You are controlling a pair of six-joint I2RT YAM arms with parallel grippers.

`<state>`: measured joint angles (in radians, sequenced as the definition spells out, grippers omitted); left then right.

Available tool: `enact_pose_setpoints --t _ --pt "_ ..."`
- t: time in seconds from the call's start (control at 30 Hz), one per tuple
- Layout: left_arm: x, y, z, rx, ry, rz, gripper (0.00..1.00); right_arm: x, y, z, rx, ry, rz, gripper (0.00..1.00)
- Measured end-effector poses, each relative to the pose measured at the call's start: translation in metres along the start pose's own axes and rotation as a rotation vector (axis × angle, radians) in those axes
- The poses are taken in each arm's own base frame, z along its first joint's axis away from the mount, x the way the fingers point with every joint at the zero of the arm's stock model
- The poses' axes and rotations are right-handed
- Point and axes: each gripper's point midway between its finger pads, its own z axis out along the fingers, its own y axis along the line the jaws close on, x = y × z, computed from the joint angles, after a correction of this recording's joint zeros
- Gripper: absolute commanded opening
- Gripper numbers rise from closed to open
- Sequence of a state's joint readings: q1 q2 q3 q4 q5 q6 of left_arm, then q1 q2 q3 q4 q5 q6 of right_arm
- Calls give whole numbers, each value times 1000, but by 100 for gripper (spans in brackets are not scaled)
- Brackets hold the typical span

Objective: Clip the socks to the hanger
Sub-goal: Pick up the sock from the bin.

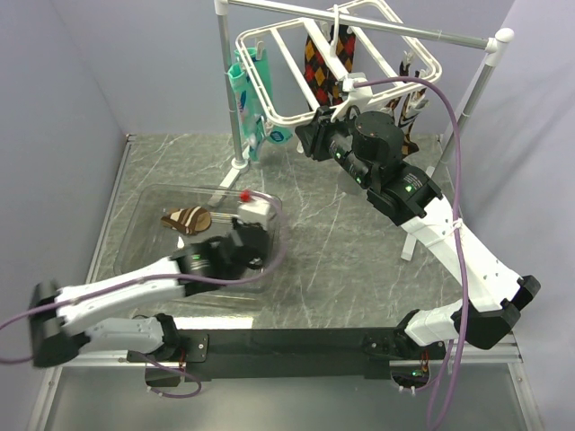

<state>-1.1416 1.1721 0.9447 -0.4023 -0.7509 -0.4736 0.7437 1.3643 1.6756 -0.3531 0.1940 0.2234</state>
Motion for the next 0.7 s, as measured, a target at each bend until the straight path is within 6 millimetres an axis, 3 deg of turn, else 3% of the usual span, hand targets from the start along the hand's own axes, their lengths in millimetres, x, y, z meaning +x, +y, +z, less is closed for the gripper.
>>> enact_pose_setpoints --t 0.17,0.43,0.7 --pt "-62 12 -29 148 -176 -148 1 -3 2 1 -10 -15 10 0" --pt "-87 13 -27 197 -205 -130 1 -9 8 3 -39 -42 23 0" --pt "-156 5 -31 230 -296 -239 1 -15 11 7 -45 -78 44 0"
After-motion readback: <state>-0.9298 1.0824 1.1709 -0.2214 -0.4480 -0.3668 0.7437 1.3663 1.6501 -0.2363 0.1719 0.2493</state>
